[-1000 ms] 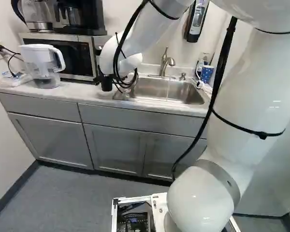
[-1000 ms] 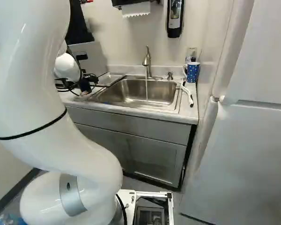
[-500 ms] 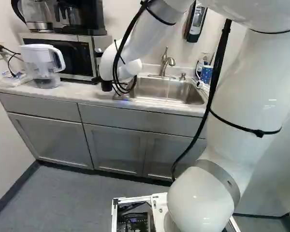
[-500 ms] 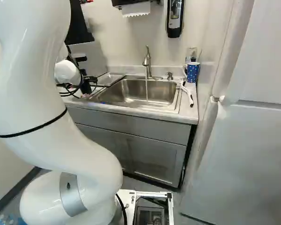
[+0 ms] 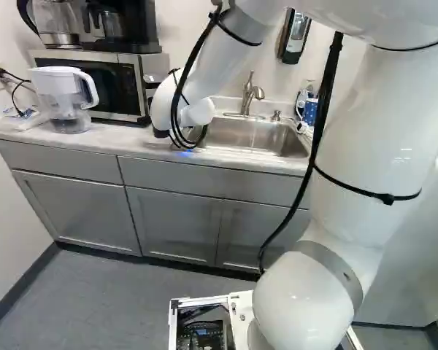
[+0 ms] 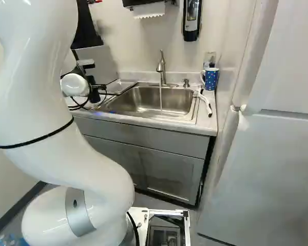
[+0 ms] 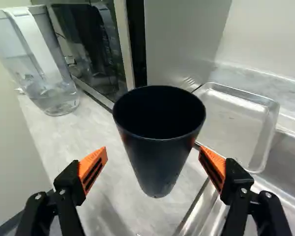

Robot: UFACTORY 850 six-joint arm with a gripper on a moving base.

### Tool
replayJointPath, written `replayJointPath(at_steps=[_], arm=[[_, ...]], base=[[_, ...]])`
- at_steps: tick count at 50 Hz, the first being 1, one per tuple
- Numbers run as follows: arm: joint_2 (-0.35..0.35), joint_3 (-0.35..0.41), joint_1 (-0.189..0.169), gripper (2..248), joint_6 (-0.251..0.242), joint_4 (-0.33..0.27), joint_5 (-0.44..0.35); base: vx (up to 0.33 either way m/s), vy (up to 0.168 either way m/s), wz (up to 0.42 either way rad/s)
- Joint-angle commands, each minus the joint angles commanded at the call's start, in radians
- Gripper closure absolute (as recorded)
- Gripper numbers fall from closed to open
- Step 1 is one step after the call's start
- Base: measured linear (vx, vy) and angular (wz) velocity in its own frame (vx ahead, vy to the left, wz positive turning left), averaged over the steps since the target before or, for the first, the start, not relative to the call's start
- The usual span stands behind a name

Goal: Rinse the cup and place it in the tray

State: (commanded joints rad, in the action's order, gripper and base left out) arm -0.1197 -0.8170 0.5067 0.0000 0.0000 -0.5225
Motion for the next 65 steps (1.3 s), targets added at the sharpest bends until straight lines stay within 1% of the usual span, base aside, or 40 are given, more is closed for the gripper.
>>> replayJointPath(at_steps=[11, 38, 65], arm=[[-0.009, 0.015, -0.002, 3, 0.0, 0.0, -0.075], [-0.057, 0.025, -0.003, 3, 0.0, 0.0, -0.253], [-0.062, 0.027, -0.003, 3, 0.0, 0.0, -0.261]], base=[[0.0, 0.0, 0.0], [0.0, 0.0, 0.0], [0.0, 0.0, 0.0]])
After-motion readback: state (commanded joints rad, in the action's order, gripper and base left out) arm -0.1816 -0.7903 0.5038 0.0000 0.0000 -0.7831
